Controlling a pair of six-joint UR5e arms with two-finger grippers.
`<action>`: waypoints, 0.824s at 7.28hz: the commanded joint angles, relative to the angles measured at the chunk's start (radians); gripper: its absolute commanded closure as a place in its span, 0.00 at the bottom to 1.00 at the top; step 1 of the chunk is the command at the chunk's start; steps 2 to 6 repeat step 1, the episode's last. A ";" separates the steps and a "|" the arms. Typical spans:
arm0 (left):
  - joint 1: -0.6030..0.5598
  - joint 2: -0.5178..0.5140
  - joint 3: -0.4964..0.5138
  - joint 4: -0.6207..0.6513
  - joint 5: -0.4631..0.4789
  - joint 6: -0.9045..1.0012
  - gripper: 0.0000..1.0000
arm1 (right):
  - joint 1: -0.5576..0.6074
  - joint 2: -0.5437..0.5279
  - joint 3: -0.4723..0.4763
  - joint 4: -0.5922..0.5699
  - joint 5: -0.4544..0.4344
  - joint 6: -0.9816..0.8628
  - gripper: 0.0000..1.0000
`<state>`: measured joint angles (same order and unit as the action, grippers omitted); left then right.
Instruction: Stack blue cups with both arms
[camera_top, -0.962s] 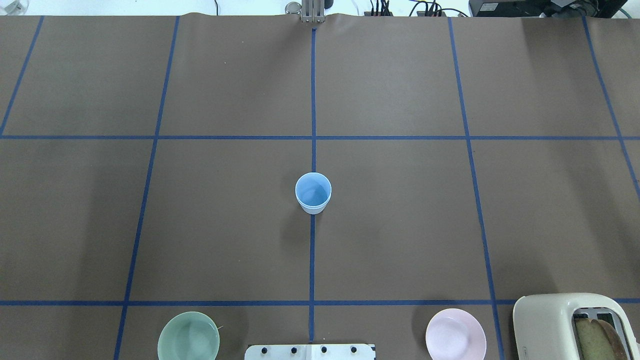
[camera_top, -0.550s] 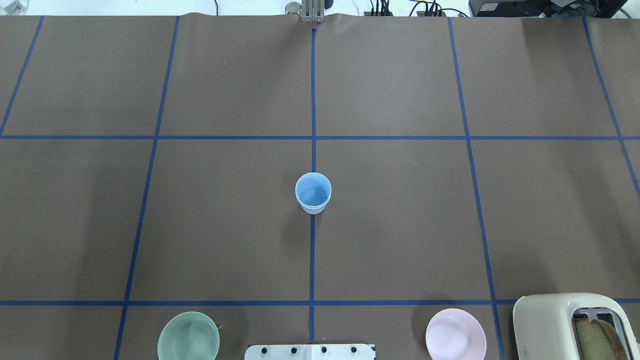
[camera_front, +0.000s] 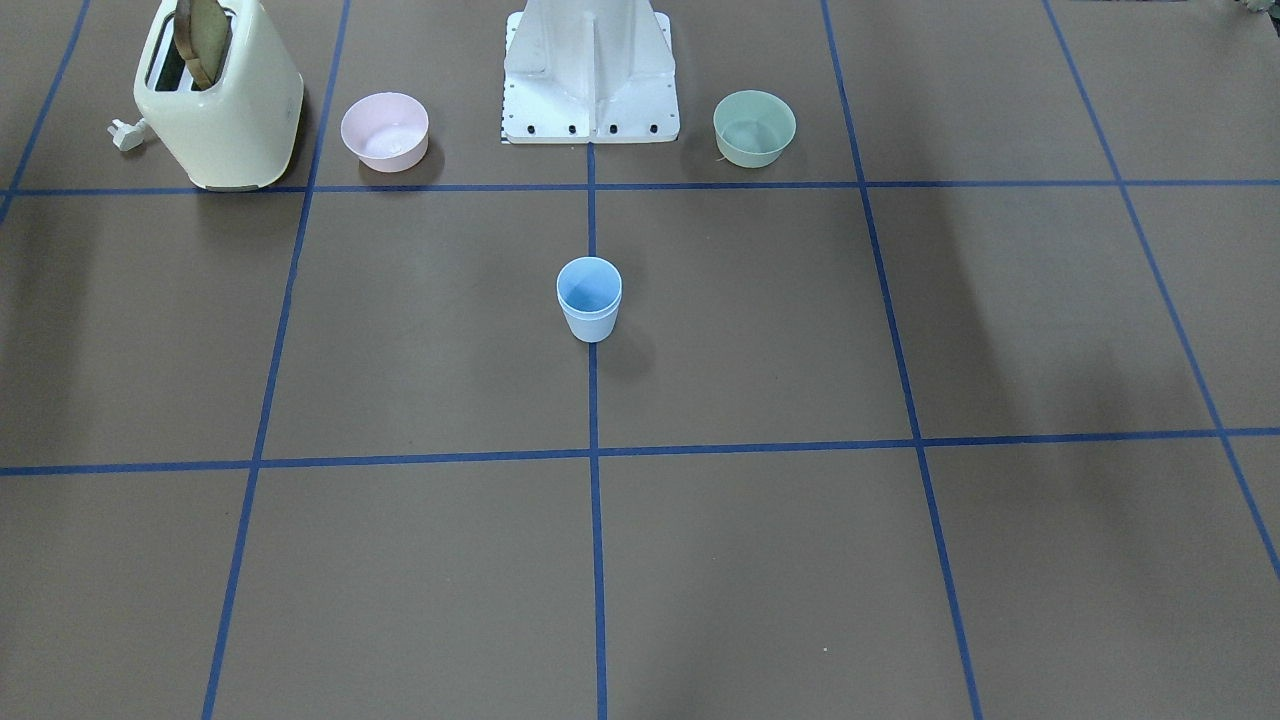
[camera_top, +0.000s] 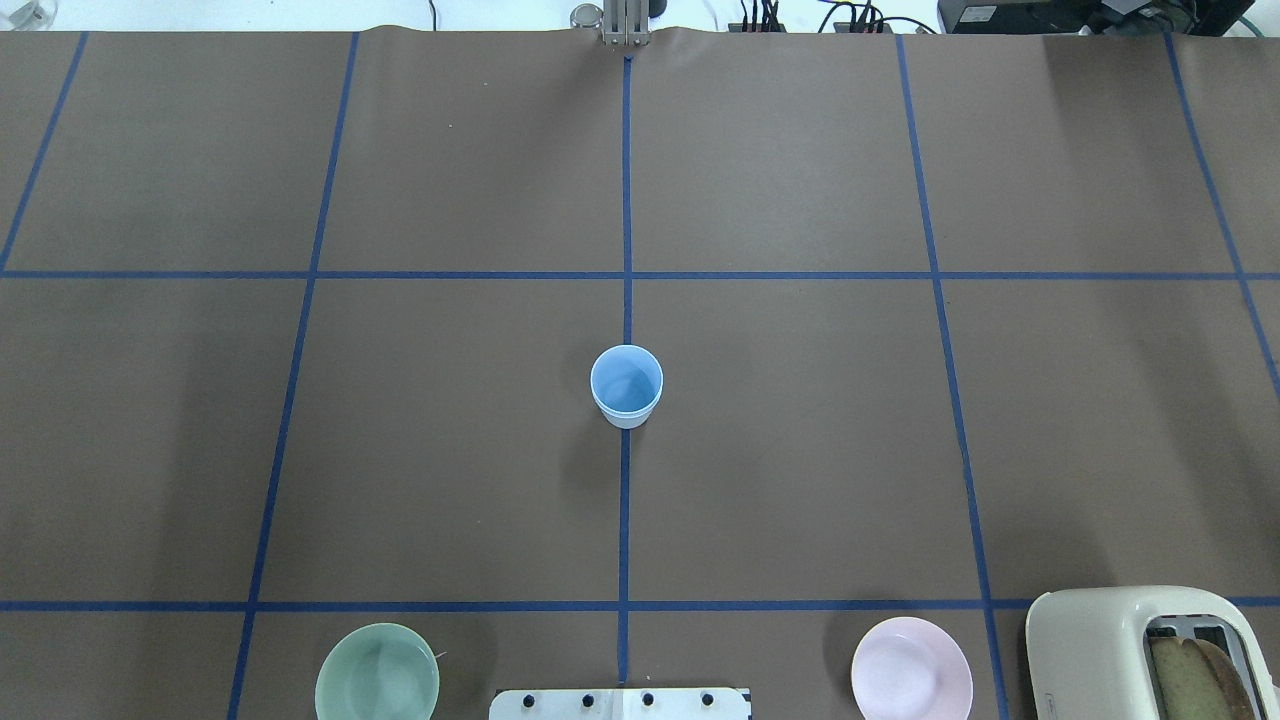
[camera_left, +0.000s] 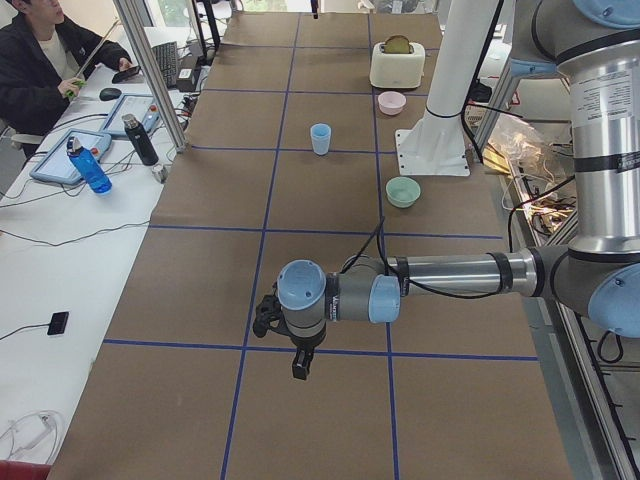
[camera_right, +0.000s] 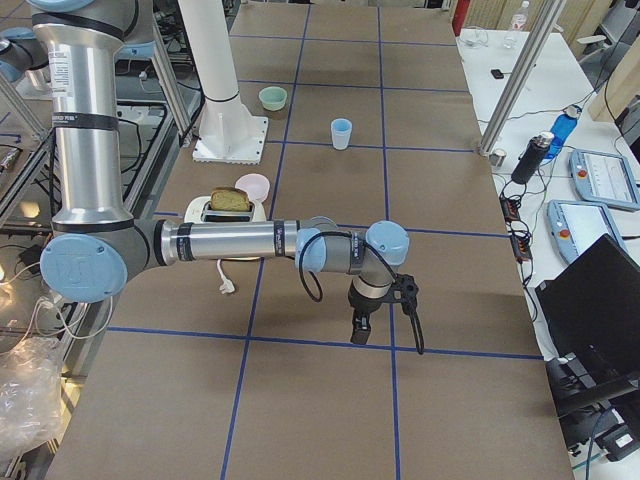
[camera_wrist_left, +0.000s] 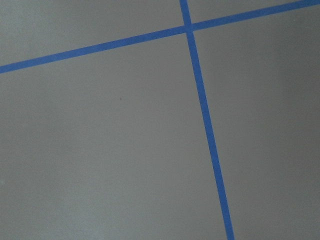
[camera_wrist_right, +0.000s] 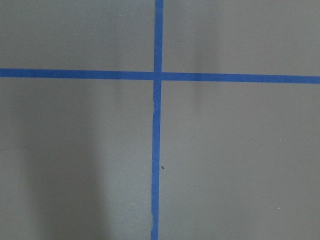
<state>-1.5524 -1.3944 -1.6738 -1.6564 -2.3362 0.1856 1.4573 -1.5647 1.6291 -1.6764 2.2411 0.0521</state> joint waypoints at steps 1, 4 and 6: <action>0.000 0.000 0.000 0.001 0.000 0.000 0.02 | 0.000 0.000 0.000 0.000 0.000 -0.001 0.00; 0.000 0.000 0.000 0.001 0.000 0.000 0.02 | 0.000 0.000 0.000 0.000 0.000 -0.001 0.00; 0.000 0.000 0.000 0.001 0.000 0.000 0.02 | 0.000 0.000 0.000 0.000 0.000 -0.001 0.00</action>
